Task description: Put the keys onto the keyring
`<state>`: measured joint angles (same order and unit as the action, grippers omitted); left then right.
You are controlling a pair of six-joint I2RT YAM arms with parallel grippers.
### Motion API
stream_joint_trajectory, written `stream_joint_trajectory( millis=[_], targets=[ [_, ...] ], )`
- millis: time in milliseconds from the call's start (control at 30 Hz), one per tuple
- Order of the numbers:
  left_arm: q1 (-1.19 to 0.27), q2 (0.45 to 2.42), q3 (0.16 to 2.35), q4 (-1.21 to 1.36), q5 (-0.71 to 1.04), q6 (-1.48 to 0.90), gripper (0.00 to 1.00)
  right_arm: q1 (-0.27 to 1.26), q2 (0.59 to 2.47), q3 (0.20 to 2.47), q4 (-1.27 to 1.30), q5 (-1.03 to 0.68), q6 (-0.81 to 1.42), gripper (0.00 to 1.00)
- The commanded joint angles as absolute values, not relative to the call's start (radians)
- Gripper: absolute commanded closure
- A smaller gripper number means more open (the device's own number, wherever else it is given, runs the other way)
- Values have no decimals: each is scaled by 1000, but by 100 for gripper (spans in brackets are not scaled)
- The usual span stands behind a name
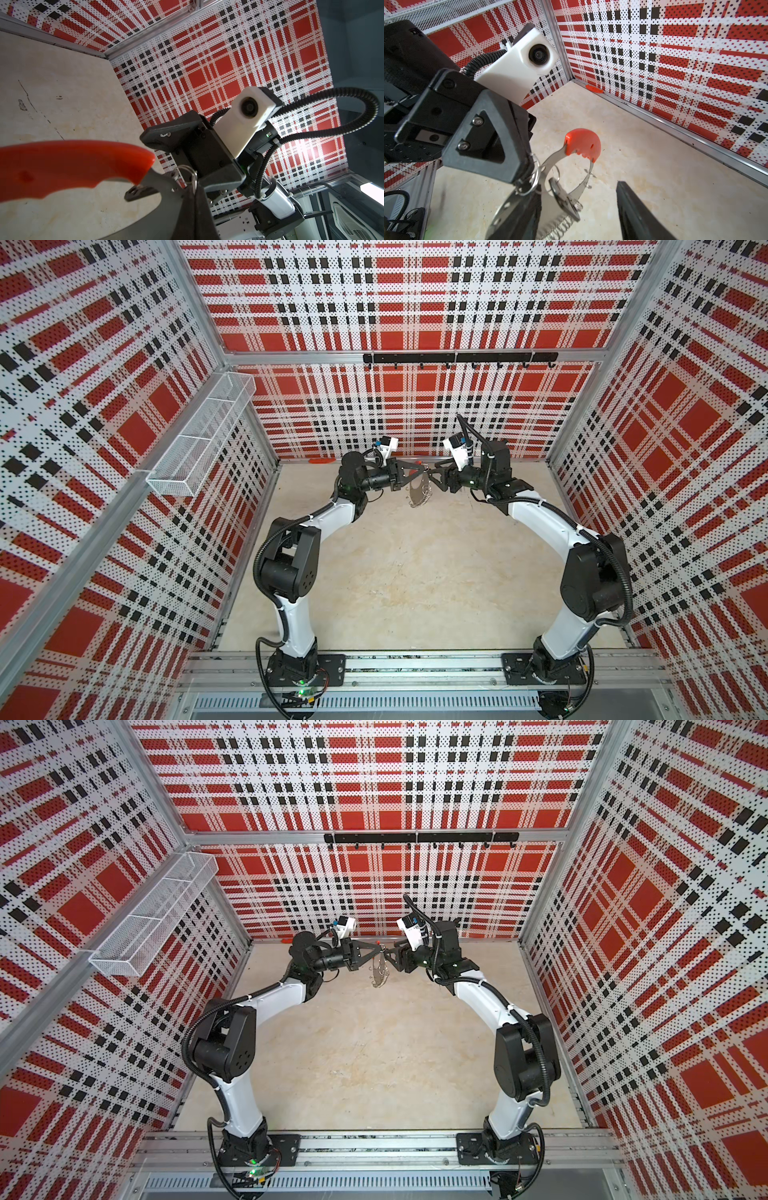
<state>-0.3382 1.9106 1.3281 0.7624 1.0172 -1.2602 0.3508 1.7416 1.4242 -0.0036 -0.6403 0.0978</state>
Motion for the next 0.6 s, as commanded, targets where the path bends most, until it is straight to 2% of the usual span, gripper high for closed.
stream_joint_trajectory(
  millis=[0, 100, 267, 567],
  targets=[
    [-347, 1890, 1362, 787, 1034, -1255, 100, 371, 1755, 1451, -3, -668, 74, 40],
    [-347, 1890, 1364, 788, 1035, -1255, 100, 372, 1754, 1446, -5, -666, 75, 46],
    [-345, 1890, 1365, 786, 1039, -1256, 100, 371, 1740, 1429, -5, -645, 64, 71],
    [-348, 1888, 1355, 784, 1046, -1252, 100, 371, 1705, 1423, -29, -582, 38, 90]
  ],
)
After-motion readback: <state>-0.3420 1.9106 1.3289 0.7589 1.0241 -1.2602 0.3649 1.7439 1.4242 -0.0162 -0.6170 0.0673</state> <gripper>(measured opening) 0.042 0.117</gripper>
